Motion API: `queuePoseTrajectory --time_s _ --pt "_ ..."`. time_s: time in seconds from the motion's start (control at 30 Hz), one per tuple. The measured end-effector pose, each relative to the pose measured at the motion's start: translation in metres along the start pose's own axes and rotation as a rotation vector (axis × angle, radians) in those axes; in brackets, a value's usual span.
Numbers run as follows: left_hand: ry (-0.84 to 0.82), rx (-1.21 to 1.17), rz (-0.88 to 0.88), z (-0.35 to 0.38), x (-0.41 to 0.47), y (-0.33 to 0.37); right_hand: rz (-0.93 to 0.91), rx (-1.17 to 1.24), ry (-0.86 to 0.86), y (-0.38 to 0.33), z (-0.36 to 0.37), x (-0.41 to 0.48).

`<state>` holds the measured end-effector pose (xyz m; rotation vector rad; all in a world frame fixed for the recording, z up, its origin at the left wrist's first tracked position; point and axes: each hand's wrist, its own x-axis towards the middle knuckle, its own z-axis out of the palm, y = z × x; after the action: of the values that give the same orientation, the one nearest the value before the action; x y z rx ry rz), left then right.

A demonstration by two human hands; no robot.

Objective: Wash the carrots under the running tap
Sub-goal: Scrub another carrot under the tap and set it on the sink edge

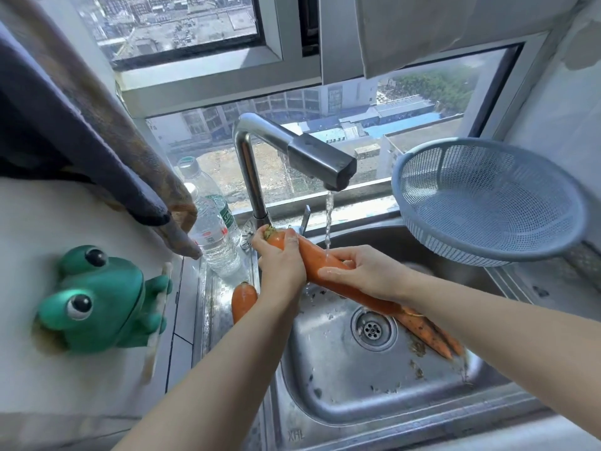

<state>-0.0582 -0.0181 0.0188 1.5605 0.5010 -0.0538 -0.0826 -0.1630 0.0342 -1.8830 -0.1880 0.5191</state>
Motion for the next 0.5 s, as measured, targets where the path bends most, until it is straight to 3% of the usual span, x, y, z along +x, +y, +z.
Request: queuePoseTrajectory --time_s 0.1,0.3,0.4,0.5 --pt "-0.001 0.020 0.027 0.000 -0.001 0.004 -0.009 0.092 0.059 -0.001 0.004 -0.002" --pt "-0.040 -0.046 0.053 -0.002 0.001 -0.001 0.148 0.233 -0.167 -0.009 -0.014 -0.005" --pt "-0.030 -0.027 0.051 -0.003 -0.006 0.000 0.133 0.109 -0.045 -0.010 -0.008 -0.002" --pt "-0.065 -0.057 0.055 -0.005 -0.006 0.003 0.144 0.185 -0.032 -0.006 -0.004 -0.001"
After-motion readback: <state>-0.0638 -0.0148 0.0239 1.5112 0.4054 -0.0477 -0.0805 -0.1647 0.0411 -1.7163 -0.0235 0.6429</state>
